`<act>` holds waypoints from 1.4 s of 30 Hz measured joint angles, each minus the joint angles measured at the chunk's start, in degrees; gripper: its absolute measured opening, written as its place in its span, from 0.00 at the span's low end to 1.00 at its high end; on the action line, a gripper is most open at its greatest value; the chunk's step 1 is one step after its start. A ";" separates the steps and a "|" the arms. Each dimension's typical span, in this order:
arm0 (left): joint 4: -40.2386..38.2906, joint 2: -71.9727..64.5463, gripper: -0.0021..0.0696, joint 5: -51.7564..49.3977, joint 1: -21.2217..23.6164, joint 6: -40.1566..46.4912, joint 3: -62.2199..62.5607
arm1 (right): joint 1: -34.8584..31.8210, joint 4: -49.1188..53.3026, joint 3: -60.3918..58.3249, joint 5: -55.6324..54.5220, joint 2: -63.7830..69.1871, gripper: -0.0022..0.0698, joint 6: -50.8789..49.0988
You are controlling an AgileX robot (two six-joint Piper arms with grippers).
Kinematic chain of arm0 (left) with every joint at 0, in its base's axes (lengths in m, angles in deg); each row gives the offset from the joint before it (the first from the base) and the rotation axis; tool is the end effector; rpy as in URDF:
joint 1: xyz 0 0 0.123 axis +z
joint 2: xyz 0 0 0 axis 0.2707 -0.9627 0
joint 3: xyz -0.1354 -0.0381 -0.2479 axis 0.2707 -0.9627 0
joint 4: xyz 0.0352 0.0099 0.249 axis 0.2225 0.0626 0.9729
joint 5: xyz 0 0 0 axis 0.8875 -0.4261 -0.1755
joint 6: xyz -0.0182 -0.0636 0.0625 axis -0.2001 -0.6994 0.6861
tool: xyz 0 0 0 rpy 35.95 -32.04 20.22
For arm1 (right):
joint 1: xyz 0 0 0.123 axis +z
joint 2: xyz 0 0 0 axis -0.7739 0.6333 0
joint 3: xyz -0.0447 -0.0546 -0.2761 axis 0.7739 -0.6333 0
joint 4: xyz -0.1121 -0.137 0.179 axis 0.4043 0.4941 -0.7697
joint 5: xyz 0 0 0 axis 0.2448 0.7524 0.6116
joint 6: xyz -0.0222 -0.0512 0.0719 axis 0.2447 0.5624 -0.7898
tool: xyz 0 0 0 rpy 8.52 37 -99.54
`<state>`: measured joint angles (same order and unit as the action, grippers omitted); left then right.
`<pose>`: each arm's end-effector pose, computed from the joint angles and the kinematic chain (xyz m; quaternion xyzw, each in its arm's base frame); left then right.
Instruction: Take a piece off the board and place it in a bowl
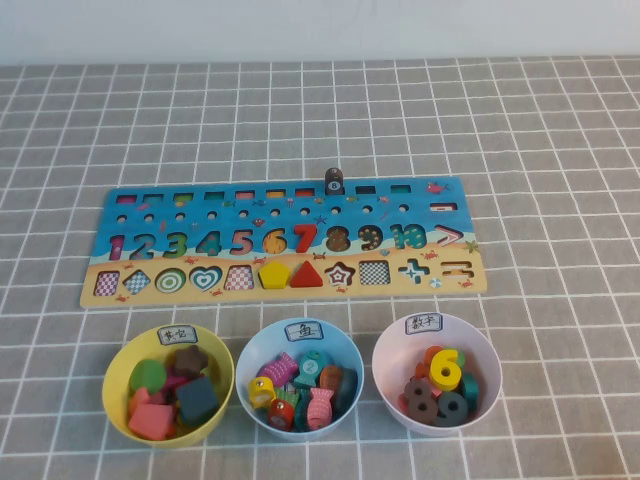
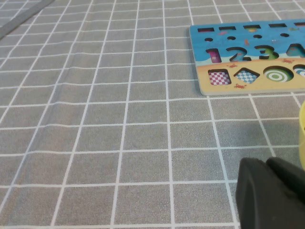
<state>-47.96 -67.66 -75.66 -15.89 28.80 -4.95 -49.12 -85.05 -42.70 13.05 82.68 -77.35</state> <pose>0.0528 0.0007 0.1717 0.0052 0.8040 0.0078 0.5946 0.0515 0.0087 0.1699 0.0004 0.8105 0.0655 0.5821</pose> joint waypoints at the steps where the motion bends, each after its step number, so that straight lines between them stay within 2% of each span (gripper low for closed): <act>1: 0.00 0.00 0.02 0.00 0.00 0.00 0.00 | 0.00 0.00 0.00 0.00 0.00 0.01 0.00; 10: 0.00 0.00 0.02 0.00 0.00 0.00 0.00 | 0.00 -8.26 0.00 -0.74 0.00 0.01 0.00; 20: 0.00 0.00 0.02 0.00 0.00 0.00 0.00 | 0.00 -31.92 0.00 -11.28 0.00 0.01 0.00; 27: 0.00 0.00 0.02 0.00 0.00 0.00 0.00 | 0.00 -40.02 0.00 -14.31 0.00 0.01 0.00; 34: 0.00 0.00 0.02 0.00 0.00 0.00 0.00 | 0.00 -42.20 4.85 -2.04 2.95 0.01 0.00; 42: 0.00 0.00 0.02 0.00 0.00 0.00 0.00 | 0.00 -32.37 22.06 14.97 29.45 0.01 0.00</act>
<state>-47.96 -67.66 -75.66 -15.89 28.80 -4.95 -49.12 -117.42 -20.64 28.02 112.13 -77.35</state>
